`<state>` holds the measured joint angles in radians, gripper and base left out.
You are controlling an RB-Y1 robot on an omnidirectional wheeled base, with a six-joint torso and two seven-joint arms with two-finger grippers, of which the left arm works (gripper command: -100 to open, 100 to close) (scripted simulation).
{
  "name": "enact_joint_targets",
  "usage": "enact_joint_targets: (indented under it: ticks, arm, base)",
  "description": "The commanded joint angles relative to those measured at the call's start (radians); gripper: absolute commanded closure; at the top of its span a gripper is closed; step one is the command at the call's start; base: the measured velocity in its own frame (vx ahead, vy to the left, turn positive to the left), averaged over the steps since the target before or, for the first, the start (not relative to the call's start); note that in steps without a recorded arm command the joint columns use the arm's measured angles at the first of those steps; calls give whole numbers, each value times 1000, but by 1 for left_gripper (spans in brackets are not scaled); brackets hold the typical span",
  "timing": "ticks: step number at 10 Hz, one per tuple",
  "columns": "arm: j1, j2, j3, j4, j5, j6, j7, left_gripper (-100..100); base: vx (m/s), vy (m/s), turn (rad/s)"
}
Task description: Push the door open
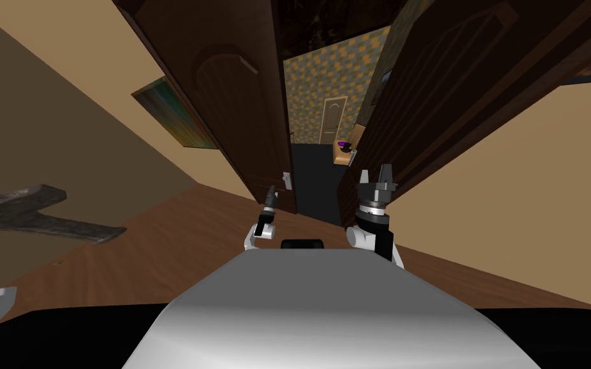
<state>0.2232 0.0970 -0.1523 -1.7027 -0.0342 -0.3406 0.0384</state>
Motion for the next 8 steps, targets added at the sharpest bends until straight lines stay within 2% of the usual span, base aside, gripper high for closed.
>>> enact_joint_targets:
  ticks: [1,4,5,8]
  arm:
    - [-17,4,-2,32,3,0,5,-100]
    - [-52,7,-28,109,9,17,20,-100]
    - [-52,7,-28,109,9,17,20,-100]
    - [-83,9,-50,177,14,33,34,-100]
  base:
    - [46,72,-29]
    - [55,81,-85]
    - [47,77,-26]
    - [67,83,-64]
